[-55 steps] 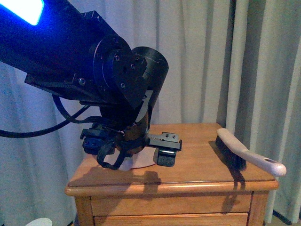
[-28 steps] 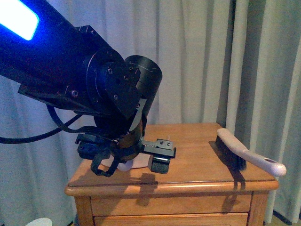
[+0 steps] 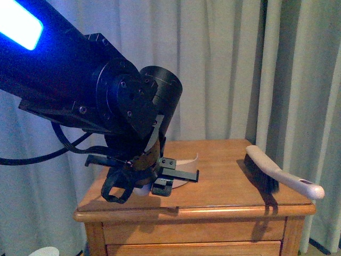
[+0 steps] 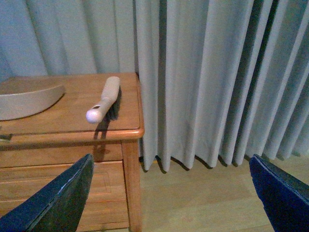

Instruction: Clean up trash

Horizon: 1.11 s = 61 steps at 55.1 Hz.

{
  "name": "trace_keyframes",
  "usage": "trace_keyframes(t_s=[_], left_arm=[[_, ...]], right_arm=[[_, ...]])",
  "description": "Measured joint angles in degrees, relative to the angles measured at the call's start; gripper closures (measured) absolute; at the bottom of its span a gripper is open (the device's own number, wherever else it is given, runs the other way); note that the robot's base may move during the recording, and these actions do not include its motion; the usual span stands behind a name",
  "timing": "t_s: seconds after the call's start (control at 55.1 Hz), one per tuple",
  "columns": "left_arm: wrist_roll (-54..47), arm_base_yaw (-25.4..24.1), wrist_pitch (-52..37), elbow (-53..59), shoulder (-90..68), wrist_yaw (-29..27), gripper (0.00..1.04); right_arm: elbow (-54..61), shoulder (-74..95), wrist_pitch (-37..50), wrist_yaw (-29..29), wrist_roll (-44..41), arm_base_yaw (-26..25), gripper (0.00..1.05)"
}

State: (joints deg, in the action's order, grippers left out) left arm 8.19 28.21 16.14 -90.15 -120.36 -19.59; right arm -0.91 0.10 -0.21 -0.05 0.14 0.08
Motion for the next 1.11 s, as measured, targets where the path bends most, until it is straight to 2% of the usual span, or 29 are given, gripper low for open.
trace_keyframes(t_s=[0.272, 0.635, 0.834, 1.106], left_arm=[[0.0, -0.31, -3.69, 1.55, 0.5, 0.48, 0.76], [-6.99, -1.03, -22.64, 10.43, 13.57, 6.64, 0.76], [-15.28, -6.69, -31.47, 23.82, 29.4, 13.07, 0.76], [-21.22, -14.88, -33.05, 37.83, 49.11, 20.83, 0.76]], right_arm=[[0.0, 0.0, 0.02, 0.0, 0.0, 0.0, 0.07], [0.0, 0.0, 0.02, 0.0, 0.0, 0.0, 0.07], [0.0, 0.02, 0.0, 0.0, 0.0, 0.0, 0.07], [0.0, 0.0, 0.0, 0.0, 0.0, 0.0, 0.07]])
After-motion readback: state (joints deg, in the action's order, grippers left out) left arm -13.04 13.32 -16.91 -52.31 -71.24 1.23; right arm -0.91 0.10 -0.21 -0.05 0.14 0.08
